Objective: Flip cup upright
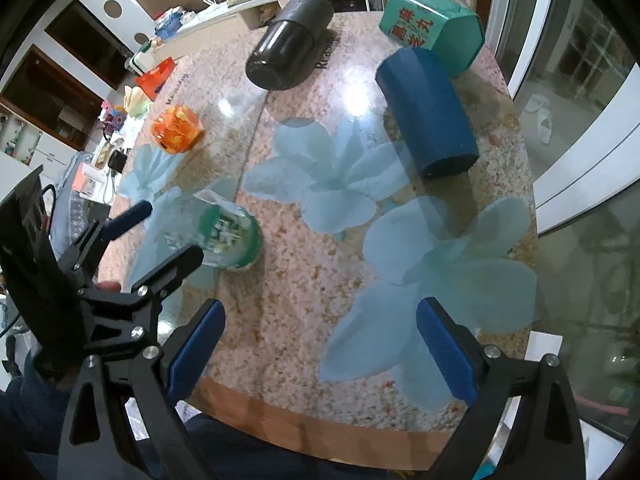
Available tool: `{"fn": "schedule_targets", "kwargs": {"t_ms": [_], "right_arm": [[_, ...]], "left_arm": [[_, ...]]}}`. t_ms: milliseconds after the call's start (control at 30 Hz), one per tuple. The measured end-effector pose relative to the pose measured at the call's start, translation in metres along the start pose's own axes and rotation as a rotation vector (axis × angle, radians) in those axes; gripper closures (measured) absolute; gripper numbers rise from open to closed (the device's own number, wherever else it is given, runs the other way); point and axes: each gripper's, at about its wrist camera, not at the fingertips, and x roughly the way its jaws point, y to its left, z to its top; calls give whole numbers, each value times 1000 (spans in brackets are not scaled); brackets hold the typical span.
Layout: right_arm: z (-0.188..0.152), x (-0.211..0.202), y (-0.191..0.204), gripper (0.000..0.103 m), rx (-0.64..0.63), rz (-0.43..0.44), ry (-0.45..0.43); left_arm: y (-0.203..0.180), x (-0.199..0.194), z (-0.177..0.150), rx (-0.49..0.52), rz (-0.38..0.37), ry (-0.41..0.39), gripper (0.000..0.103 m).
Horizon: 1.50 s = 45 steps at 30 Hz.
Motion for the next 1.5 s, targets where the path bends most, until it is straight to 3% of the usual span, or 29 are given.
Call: {"fn": "schedule_targets", "kwargs": {"t_ms": [133,333,433,567,1033,1500], "right_arm": [[2,-13,11,0,12,7,-37],[8,-38,28,0,51,-17,-119],[10,-50,39,0,71,-45,-156],[12,-60,57,0,92,-92,-198],[5,-47,110,0,117,-210,-186],[11,-39,124,0,86,-232,-186]], "left_arm": [[6,-16,8,-56,-48,60,0],[15,-44,24,-23,-61,116,0],[23,-57,32,-19,-132,159,0],[34,-69,41,2,-156,214,0],[61,-90,42,121,-125,208,0],[75,-95,49,116,-88,192,0]]}}
